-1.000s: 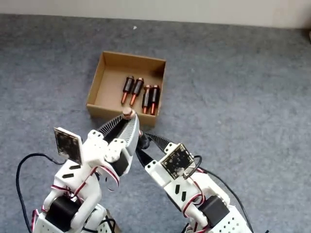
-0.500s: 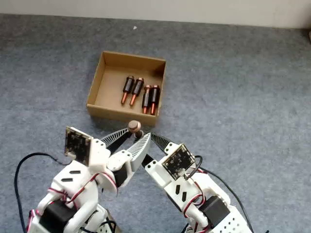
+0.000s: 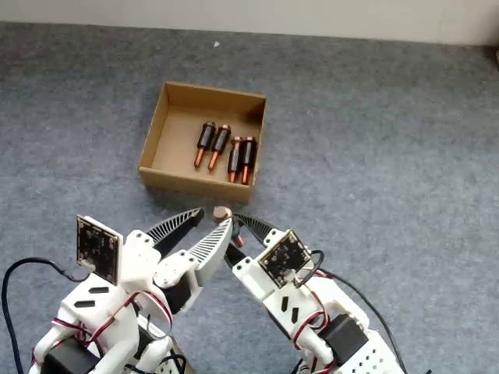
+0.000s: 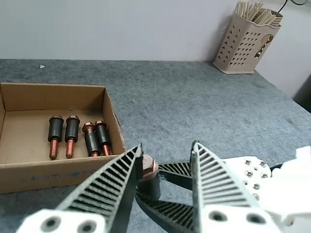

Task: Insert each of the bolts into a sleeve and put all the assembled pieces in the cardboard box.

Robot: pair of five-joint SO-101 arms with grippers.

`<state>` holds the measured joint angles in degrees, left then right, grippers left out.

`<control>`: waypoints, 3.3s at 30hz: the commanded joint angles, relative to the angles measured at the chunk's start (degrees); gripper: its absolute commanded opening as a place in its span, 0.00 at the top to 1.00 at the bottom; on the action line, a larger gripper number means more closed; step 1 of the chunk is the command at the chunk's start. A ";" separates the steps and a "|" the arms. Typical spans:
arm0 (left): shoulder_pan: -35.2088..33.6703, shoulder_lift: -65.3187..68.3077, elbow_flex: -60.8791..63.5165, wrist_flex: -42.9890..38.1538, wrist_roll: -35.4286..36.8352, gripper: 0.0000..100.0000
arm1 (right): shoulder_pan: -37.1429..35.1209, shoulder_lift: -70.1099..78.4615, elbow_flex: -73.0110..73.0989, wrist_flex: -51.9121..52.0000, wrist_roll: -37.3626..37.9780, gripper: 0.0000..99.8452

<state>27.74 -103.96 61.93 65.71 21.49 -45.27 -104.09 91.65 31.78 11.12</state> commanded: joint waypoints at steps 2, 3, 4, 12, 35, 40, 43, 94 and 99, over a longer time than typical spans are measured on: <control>-9.63 -0.04 -4.00 0.09 -0.26 0.82 | 3.74 -1.01 -1.45 -1.63 -1.85 1.00; -12.44 -0.04 -4.09 0.09 -0.26 0.82 | 6.20 -0.92 -1.45 -1.45 -4.66 1.00; -15.16 -0.04 -4.00 0.09 -0.26 0.82 | 9.01 -0.92 -1.54 -1.36 -8.26 1.00; -28.26 -0.04 5.41 3.78 -0.35 1.00 | 15.69 0.40 -7.25 -1.27 -13.54 1.00; -31.52 -0.04 35.12 -6.95 -0.35 0.99 | 11.65 79.16 -46.90 -23.96 -7.21 0.99; -31.52 -0.04 35.21 -6.95 -0.35 0.99 | 10.59 93.85 -55.16 -24.22 0.62 0.99; -31.52 -0.04 35.21 -6.95 -0.53 0.99 | 10.86 99.03 -59.30 -24.04 0.88 0.95; -31.16 0.40 35.21 -6.86 -1.41 0.99 | 36.09 0.75 12.44 9.54 0.62 1.00; -31.16 0.40 35.21 -6.59 -16.53 0.99 | 36.26 0.75 12.44 20.44 0.88 1.00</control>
<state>-3.38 -103.69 96.04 60.00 15.69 -10.02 -103.21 95.87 46.46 11.21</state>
